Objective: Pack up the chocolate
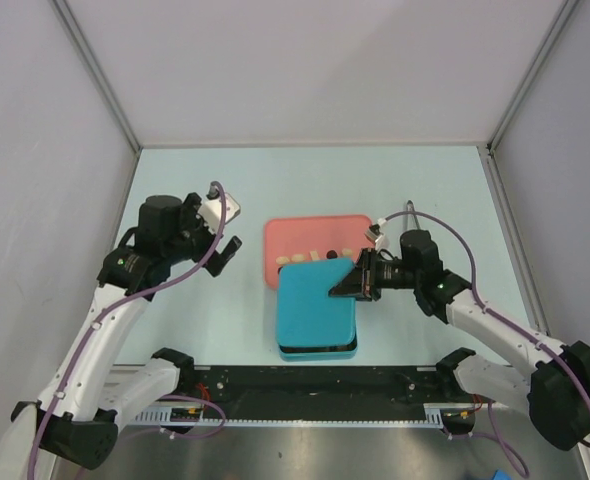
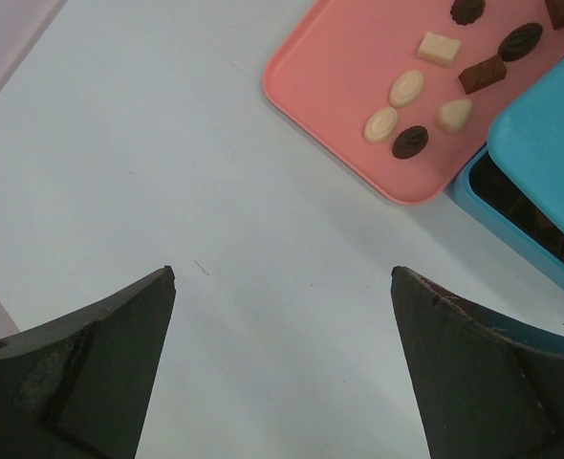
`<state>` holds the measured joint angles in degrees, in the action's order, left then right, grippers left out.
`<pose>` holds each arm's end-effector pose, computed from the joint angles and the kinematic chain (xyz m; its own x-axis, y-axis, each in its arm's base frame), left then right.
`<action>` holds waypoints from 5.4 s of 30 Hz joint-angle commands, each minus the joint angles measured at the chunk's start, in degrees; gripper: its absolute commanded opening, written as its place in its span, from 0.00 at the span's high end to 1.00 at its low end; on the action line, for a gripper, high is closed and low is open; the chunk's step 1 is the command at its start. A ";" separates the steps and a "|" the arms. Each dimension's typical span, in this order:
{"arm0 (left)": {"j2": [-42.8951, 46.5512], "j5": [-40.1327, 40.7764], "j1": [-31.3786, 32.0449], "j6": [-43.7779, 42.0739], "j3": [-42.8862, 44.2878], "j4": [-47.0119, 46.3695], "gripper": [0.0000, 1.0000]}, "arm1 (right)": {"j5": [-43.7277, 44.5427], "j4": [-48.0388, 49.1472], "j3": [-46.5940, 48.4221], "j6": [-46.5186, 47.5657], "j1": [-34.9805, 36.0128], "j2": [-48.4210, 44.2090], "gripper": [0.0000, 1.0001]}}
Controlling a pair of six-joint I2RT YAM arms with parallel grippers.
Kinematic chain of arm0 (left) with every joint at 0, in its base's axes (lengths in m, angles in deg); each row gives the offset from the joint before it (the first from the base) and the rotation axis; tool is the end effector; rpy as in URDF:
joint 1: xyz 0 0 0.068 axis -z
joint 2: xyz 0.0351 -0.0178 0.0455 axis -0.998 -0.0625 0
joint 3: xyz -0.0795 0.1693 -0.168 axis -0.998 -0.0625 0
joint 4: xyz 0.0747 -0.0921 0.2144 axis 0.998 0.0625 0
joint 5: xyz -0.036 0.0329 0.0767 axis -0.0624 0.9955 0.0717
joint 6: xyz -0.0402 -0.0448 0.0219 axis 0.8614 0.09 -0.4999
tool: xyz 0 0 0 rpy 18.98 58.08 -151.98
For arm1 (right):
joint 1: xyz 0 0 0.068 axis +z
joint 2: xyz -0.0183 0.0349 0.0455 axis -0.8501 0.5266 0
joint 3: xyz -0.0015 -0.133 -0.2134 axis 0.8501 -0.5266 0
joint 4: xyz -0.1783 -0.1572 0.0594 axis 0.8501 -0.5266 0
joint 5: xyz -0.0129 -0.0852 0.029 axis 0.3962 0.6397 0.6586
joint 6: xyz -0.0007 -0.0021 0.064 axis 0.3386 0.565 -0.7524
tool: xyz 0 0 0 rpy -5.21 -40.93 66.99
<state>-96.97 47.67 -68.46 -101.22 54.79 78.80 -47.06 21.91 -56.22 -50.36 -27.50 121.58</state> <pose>0.1776 -0.0685 0.3301 -0.2705 0.5608 -0.7825 0.6659 0.6960 0.2686 0.1757 0.1463 0.2264 -0.9656 0.0975 -0.2411 -0.1994 0.3178 0.9269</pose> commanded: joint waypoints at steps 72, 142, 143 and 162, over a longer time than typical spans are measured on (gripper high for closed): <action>3.75 -6.82 -0.29 -4.40 -10.60 -3.10 0.00 | 40.43 -35.49 21.43 19.80 -4.97 16.89 0.00; 5.69 -8.40 -0.29 -7.82 -22.21 -9.51 0.00 | 54.85 -27.83 26.62 4.94 11.65 26.92 0.00; 5.77 -8.40 -0.29 -7.74 -22.29 -9.51 0.00 | 55.11 -28.18 26.70 5.03 11.38 26.65 0.00; 2.36 -3.31 10.60 -7.03 -25.02 -16.45 0.00 | 53.53 -31.79 17.04 0.73 9.53 13.38 0.00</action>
<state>-93.47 41.85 -62.82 -108.23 31.06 67.13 6.86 -9.52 -35.78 -45.02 -20.75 137.60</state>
